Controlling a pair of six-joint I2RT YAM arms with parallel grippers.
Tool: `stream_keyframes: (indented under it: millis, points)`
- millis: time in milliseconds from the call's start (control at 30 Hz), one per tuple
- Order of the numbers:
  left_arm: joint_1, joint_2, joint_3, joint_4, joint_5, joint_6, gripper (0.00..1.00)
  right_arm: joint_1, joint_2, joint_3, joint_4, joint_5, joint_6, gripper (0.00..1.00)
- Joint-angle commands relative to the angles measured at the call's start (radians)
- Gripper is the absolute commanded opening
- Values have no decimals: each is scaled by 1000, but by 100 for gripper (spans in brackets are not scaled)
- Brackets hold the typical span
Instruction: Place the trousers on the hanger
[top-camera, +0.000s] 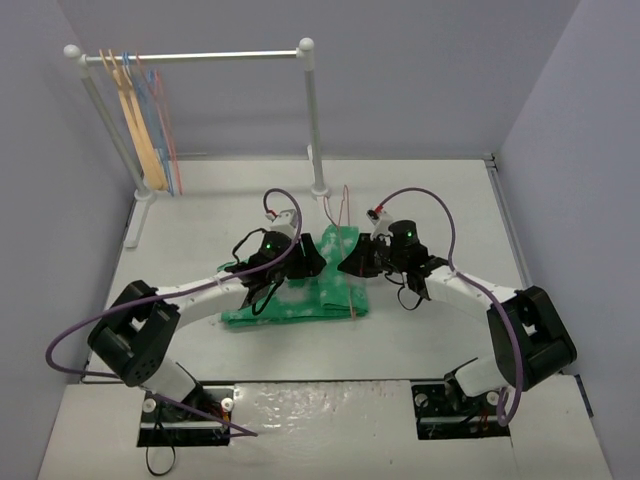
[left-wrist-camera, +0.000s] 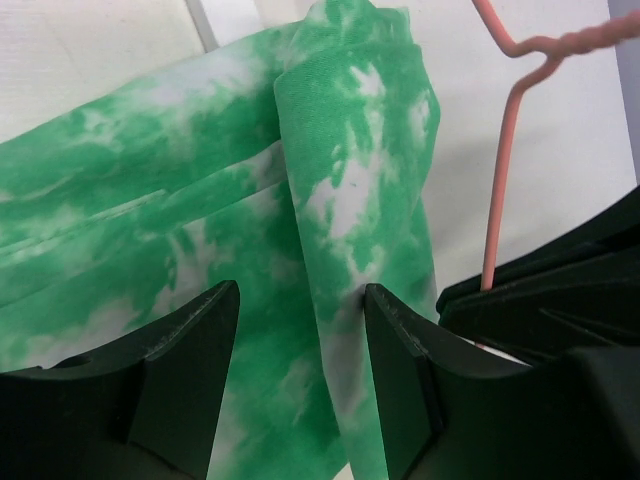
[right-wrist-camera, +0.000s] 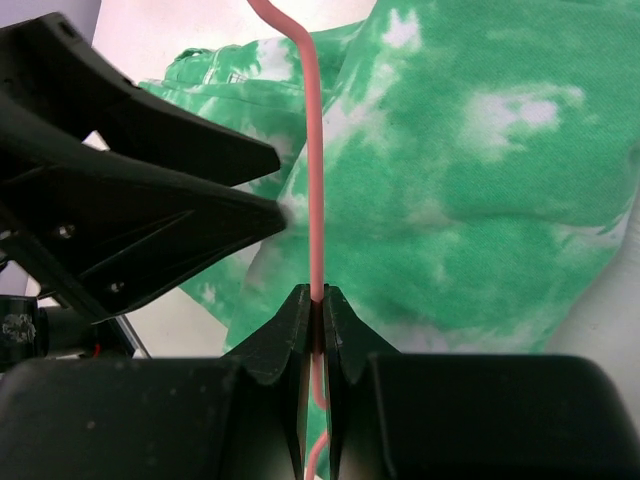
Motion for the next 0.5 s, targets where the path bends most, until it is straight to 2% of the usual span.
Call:
stream_keyframes:
  millis: [0, 267, 367, 467]
  points:
    - [13, 45, 81, 101, 74, -36, 49, -11, -52, 23, 32, -40, -15, 0]
    - [13, 90, 108, 147, 121, -70, 48, -22, -48, 16, 37, -44, -17, 0]
    - [12, 132, 119, 177, 147, -100, 44, -22, -35, 14, 50, -49, -11, 0]
    - [12, 145, 109, 210, 153, -125, 34, -23, -34, 11, 56, -51, -8, 0]
